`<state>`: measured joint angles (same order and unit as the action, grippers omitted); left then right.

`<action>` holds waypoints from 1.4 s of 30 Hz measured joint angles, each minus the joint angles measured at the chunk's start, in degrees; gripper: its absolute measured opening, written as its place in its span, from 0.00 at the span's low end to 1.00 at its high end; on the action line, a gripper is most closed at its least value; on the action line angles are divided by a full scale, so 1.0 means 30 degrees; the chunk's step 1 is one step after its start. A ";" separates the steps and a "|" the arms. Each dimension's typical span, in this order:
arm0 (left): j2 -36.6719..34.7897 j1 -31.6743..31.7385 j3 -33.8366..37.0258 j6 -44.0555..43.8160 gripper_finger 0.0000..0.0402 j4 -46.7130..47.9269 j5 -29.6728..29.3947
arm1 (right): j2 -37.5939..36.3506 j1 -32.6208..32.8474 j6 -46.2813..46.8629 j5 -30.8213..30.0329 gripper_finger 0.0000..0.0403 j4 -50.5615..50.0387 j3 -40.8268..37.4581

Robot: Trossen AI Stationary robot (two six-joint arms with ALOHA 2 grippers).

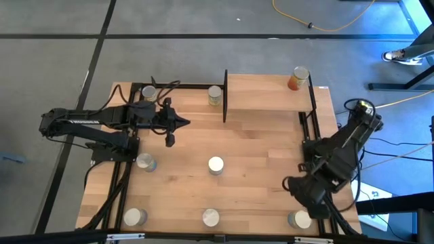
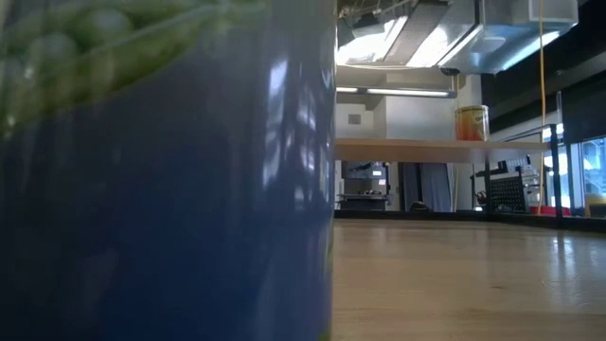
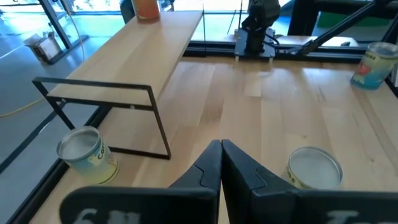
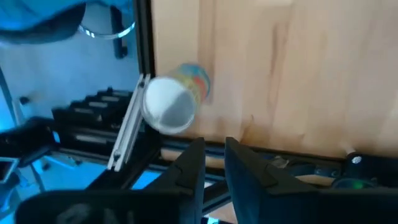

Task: Pick and place cans onto a shelf
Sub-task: Put the canned tomatoes on the shelf

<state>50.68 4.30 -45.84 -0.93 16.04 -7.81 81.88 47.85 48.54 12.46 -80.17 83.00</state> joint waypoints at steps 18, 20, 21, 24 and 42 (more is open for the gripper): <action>0.0000 0.0000 0.0000 0.0008 0.00 0.0938 0.0000 | 0.3378 0.2210 -0.0635 -0.1783 0.16 0.1896 0.0000; 0.0000 0.0007 0.0000 0.0008 0.00 0.0938 -0.0006 | 0.3764 0.2210 -0.0775 -0.1703 0.16 0.1896 0.0000; 0.0000 0.0001 0.0000 0.0008 0.00 0.0938 0.0000 | 0.3925 0.2210 -0.0780 -0.1693 0.16 0.1896 0.0000; 0.0000 0.0007 0.0000 0.0008 0.00 0.0938 0.0000 | 0.4323 0.2210 -0.0949 -0.1658 0.16 0.1904 0.0000; 0.0000 0.0006 0.0000 0.0015 0.00 0.0945 -0.0007 | 0.5181 0.2203 -0.1277 -0.0567 0.16 0.3064 -0.0795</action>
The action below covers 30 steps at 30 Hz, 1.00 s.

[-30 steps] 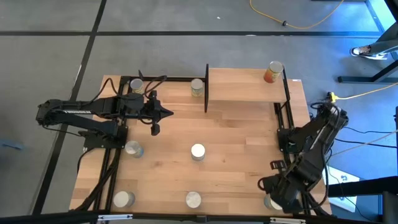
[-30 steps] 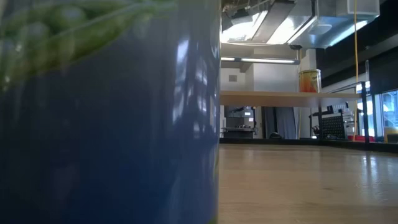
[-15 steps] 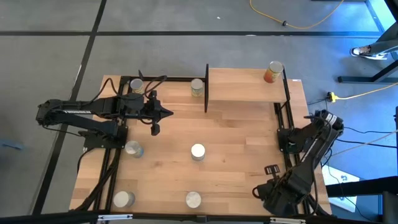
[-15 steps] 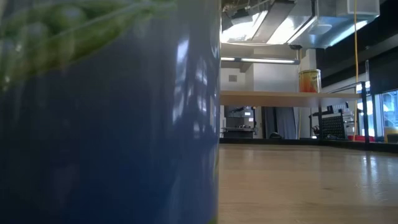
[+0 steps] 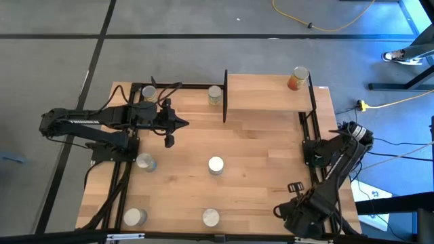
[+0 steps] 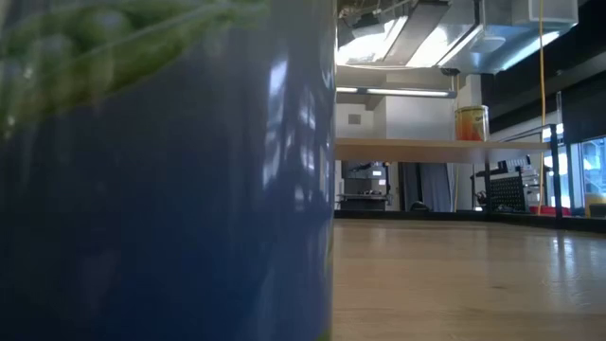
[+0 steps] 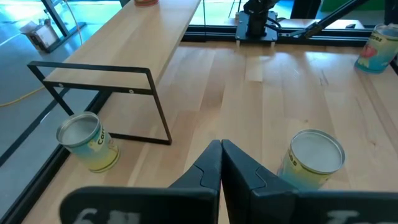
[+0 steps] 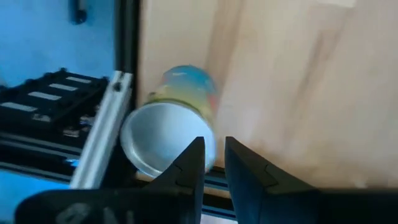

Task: Pick and place cans onto a shelf
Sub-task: Put the canned tomatoes on the shelf

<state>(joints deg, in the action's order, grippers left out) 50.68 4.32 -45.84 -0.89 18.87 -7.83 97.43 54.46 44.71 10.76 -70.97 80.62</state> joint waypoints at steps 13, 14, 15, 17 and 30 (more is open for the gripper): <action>0.0000 -0.0005 0.0000 -0.0006 0.00 -0.0002 0.0001 | 0.0007 -0.0007 -0.0515 0.0612 0.16 0.0480 -0.1092; 0.0000 -0.0004 0.0000 -0.0007 0.00 0.0000 0.0000 | 0.0007 -0.0006 -0.0510 0.0612 0.16 0.0543 -0.1092; 0.0000 0.0000 0.0000 -0.0015 0.00 0.0000 0.0001 | 0.0007 0.0007 -0.0510 0.0609 0.16 0.0625 -0.1092; 0.0000 -0.0006 0.0000 -0.0006 0.00 0.0000 0.0001 | 0.0007 0.0001 -0.0510 0.0543 0.16 0.0761 -0.1092; 0.0000 -0.0007 0.0000 -0.0007 0.00 0.0000 0.0000 | 0.0000 0.0000 -0.0518 0.0323 0.16 0.0940 -0.1092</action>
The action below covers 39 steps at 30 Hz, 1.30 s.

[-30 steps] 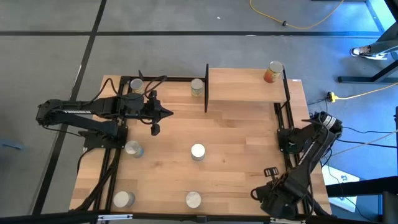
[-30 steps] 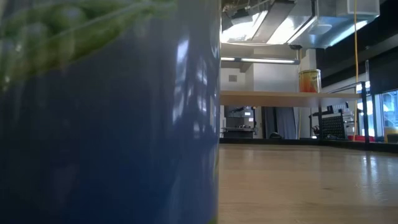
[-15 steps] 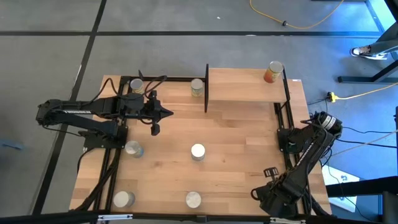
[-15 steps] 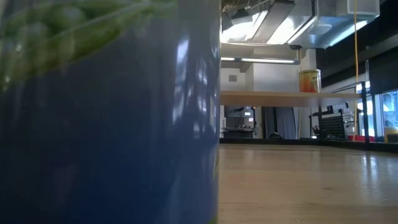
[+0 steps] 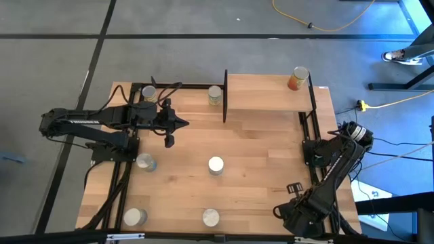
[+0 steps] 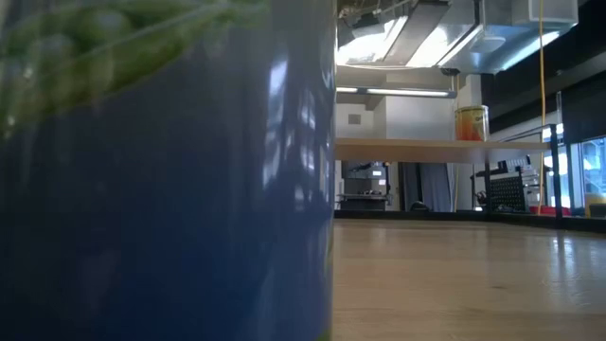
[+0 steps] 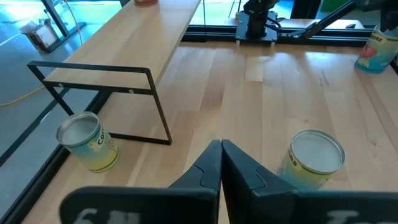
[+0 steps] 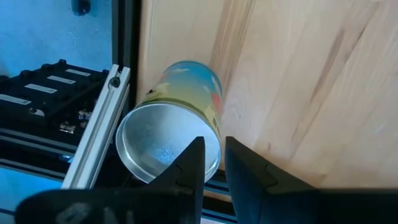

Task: Pick and place cans onto a shelf
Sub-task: Put the canned tomatoes on the shelf

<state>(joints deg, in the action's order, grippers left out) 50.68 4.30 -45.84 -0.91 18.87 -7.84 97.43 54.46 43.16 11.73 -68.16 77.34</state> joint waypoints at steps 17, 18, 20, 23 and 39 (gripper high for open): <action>0.0000 0.0007 0.0000 -0.0124 0.00 0.0000 0.0007 | 0.0084 0.0044 0.0583 -0.0060 0.16 0.0290 0.0000; 0.0000 0.0003 0.0000 -0.0128 0.00 -0.0001 0.0007 | 0.0188 0.0051 0.0578 -0.0067 0.16 0.0290 -0.0005; 0.0000 -0.0008 0.0000 -0.0131 0.00 0.0000 0.0007 | 0.0378 0.0051 0.0542 -0.0069 0.16 0.0304 -0.0007; 0.0000 -0.0060 0.0000 -0.0138 0.00 0.0000 0.0007 | 0.0551 0.0051 0.0546 -0.0067 0.16 0.0297 -0.0007; 0.0000 -0.1341 0.0000 -0.0134 0.00 0.0000 0.0007 | 0.0619 0.0313 0.0554 -0.0039 0.16 0.0248 -0.0015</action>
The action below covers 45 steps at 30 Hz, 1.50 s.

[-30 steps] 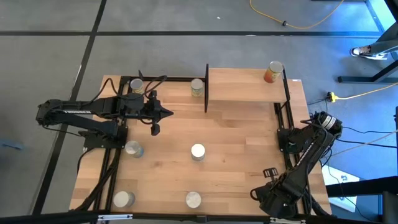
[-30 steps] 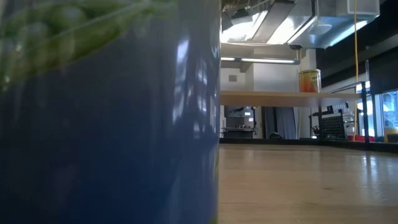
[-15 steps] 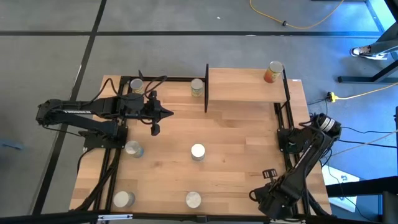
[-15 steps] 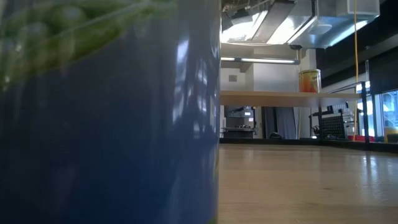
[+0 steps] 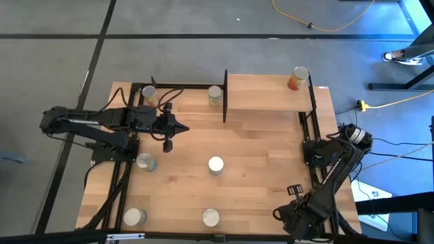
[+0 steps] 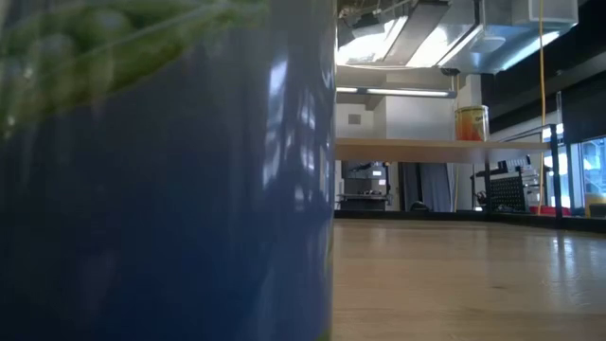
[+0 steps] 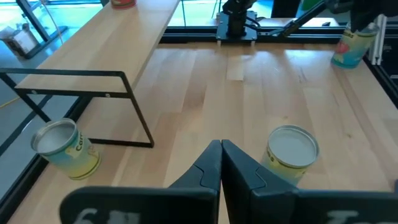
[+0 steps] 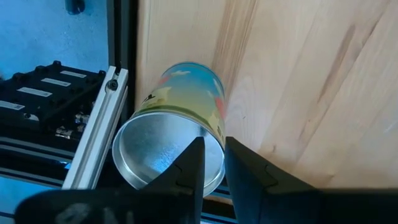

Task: Pick and place cans onto a shelf
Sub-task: Put the canned tomatoes on the shelf

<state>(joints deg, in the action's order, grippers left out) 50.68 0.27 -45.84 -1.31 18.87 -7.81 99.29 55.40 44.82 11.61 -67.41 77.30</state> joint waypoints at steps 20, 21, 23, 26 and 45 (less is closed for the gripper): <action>-0.0007 0.0000 0.0000 0.0003 0.00 -0.0007 -0.0160 | -0.0117 0.0000 0.1202 0.0206 0.10 0.0769 -0.1625; -0.0007 0.0000 0.0000 0.0003 0.00 -0.0007 -0.0160 | -0.0117 0.0000 0.1322 0.0166 0.06 0.0740 -0.1625; -0.0007 0.0000 0.0000 0.0003 0.00 -0.0007 -0.0160 | -0.0124 0.0000 0.1449 0.0135 0.02 0.0705 -0.1625; -0.0007 0.0000 0.0000 0.0003 0.00 -0.0007 -0.0160 | -0.0124 0.0000 0.2021 -0.0148 0.01 0.0712 -0.1632; -0.0007 0.0000 0.0000 0.0200 0.00 0.0022 -0.0153 | 0.0011 -0.2156 0.0915 -0.3110 0.00 -0.2415 0.0226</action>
<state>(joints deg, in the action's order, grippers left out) 50.65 0.27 -45.84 -0.71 18.94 -8.27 99.32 48.93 47.56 2.28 -74.66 77.97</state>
